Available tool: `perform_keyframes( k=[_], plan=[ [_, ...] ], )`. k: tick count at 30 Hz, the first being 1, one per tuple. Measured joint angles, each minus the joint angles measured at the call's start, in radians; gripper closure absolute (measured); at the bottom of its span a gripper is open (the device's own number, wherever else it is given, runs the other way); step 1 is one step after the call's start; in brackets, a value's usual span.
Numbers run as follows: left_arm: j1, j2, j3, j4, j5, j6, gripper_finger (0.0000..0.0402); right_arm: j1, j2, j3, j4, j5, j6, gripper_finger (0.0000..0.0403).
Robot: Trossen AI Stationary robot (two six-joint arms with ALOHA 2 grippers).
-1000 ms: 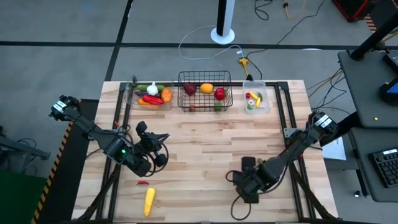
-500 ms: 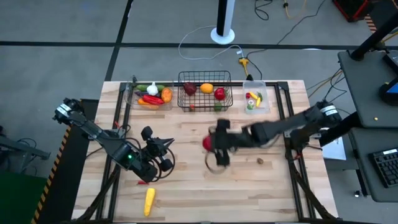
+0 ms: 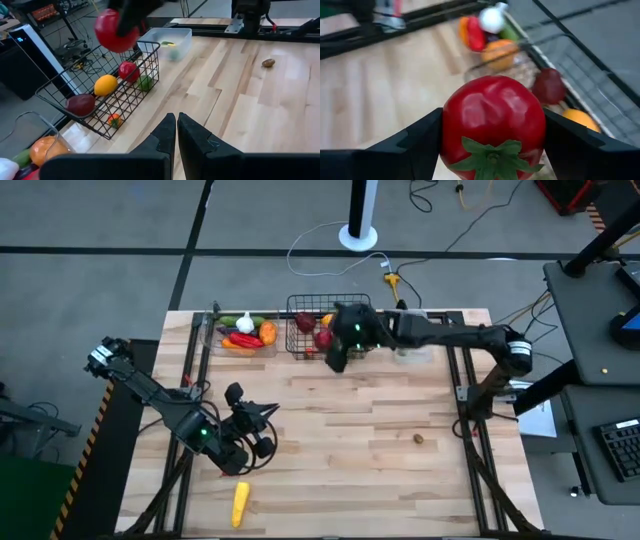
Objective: Sort produce into baskets
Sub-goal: Put the tomato into the wire basket
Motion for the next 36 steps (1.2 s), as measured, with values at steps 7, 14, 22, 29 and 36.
perform_keyframes(
  k=[7,14,22,29,36],
  plan=[
    [-0.005,-0.001,0.0,0.001,0.016,-0.031,0.0399,-0.12,0.1,0.12,-0.127,0.0,0.047,0.0116],
    [-0.006,-0.001,0.0,0.001,0.034,-0.053,0.0399,-0.188,0.228,0.208,-0.25,-0.025,0.066,0.0116],
    [-0.006,-0.001,-0.002,0.001,0.035,-0.053,0.0399,-0.228,0.323,0.276,-0.319,-0.033,0.066,0.0117],
    [-0.005,-0.001,-0.002,0.0,0.035,-0.053,0.0399,-0.262,0.359,0.277,-0.327,-0.069,0.081,0.0118],
    [-0.005,-0.001,-0.004,0.0,0.035,-0.053,0.0399,-0.275,0.392,0.277,-0.327,-0.07,0.101,0.0116]
  ],
)
